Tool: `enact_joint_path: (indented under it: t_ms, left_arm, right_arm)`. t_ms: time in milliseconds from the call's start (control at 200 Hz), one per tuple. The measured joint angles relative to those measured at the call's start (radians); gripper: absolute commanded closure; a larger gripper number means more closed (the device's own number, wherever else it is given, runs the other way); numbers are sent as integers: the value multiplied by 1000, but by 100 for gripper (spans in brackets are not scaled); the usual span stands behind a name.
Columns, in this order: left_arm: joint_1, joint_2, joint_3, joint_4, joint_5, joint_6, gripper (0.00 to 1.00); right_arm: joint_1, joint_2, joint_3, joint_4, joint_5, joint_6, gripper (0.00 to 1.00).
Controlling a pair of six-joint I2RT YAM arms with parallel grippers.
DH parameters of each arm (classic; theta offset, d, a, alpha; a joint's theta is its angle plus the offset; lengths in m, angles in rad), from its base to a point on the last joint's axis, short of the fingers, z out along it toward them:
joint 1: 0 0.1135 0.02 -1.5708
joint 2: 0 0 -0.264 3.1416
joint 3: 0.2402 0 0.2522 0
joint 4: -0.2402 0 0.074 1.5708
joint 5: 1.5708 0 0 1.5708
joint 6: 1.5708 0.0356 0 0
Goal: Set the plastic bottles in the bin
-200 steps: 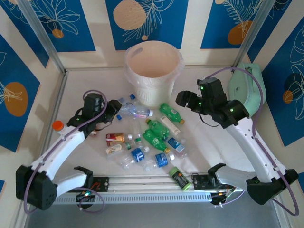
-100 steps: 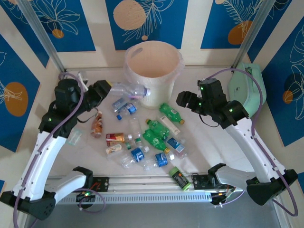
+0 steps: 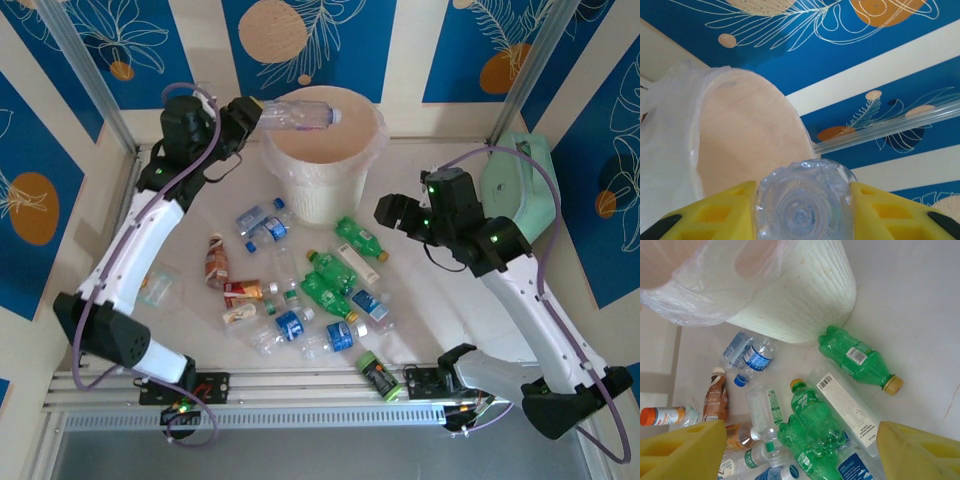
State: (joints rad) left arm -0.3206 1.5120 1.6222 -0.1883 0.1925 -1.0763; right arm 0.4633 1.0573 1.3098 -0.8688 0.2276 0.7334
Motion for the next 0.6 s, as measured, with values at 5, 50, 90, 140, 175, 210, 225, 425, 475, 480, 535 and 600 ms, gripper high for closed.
enact_joint_path:
  t_ms: [5,50,90,140,175,210,225,425,475,480,535,600]
  left_arm:
    - [0,2,0,1,-1,0,58]
    - [0,14,2,6,-3,-3,58]
    - [0,21,3,7,-4,-6,58]
    - [0,43,31,3,-14,-6,58]
    - [0,62,55,14,-20,-6,58]
    - [0,82,75,21,-27,-6,59]
    - [0,89,80,24,-30,-5,58]
    - [-19,172,132,-8,-53,29,57]
    - [-26,188,140,-22,-62,39,55]
    - [-26,189,141,-23,-63,40,54]
    - [-35,200,142,-38,-68,56,49]
    - [-45,207,143,-54,-73,72,42]
  right_arm:
    - [0,0,0,0,0,0,21]
    - [0,-5,0,-1,0,0,21]
    - [0,-7,0,-4,0,0,21]
    - [-1,-8,0,-8,0,0,21]
    - [-2,-8,0,-10,0,0,21]
    - [-3,-8,0,-10,0,0,21]
    - [-3,-8,0,-10,0,0,21]
    - [-6,-8,0,-10,0,0,21]
    - [-6,-8,0,-10,0,0,21]
    - [-6,-8,0,-10,0,0,21]
    - [-6,-8,0,-10,0,0,21]
    - [-6,-8,0,-10,0,0,21]
